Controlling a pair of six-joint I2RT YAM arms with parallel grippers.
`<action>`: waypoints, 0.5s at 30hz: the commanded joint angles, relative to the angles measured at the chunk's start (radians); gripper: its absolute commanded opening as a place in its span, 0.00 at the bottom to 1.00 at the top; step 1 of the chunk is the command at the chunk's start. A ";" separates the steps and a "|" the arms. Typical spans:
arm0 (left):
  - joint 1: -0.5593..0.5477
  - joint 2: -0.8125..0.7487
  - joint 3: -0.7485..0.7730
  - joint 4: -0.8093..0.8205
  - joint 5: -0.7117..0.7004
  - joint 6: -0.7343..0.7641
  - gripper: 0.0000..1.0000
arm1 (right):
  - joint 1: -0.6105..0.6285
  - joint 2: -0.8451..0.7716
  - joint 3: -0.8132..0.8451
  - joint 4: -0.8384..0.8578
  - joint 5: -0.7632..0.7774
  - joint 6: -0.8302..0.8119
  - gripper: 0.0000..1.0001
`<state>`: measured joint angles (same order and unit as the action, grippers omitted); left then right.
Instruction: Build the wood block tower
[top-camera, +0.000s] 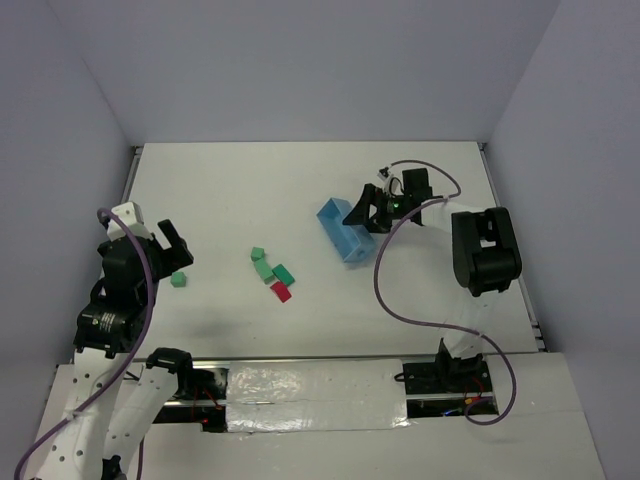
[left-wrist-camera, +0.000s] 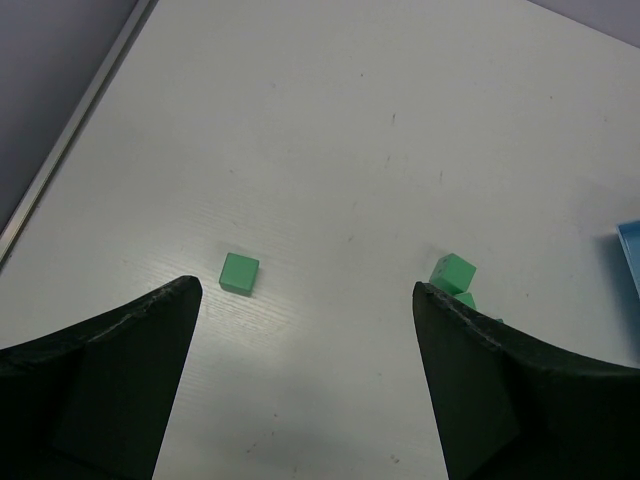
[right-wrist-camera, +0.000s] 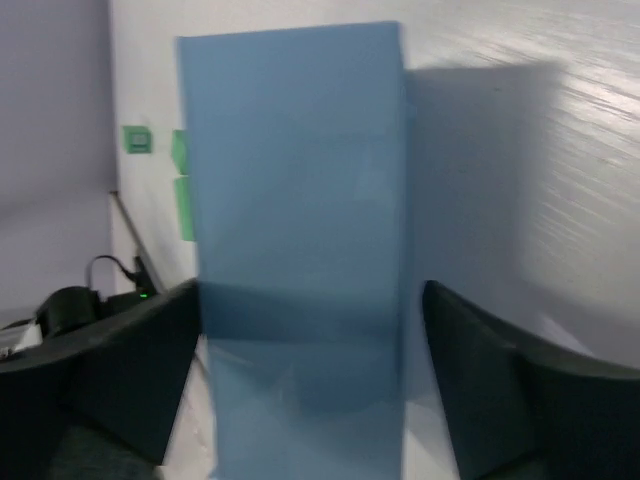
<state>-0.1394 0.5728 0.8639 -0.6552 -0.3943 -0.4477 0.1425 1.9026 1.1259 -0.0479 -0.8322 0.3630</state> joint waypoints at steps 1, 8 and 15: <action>-0.003 0.004 0.006 0.037 0.011 0.009 1.00 | -0.030 0.038 0.011 -0.066 -0.005 -0.035 0.99; -0.003 0.010 0.003 0.042 0.020 0.010 0.99 | -0.049 -0.205 -0.031 -0.130 0.356 -0.041 1.00; -0.003 0.016 0.003 0.042 0.020 0.012 0.99 | 0.008 -0.318 0.014 -0.221 0.593 -0.090 1.00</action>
<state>-0.1394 0.5919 0.8639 -0.6518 -0.3832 -0.4473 0.1028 1.6375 1.1099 -0.2142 -0.3977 0.3229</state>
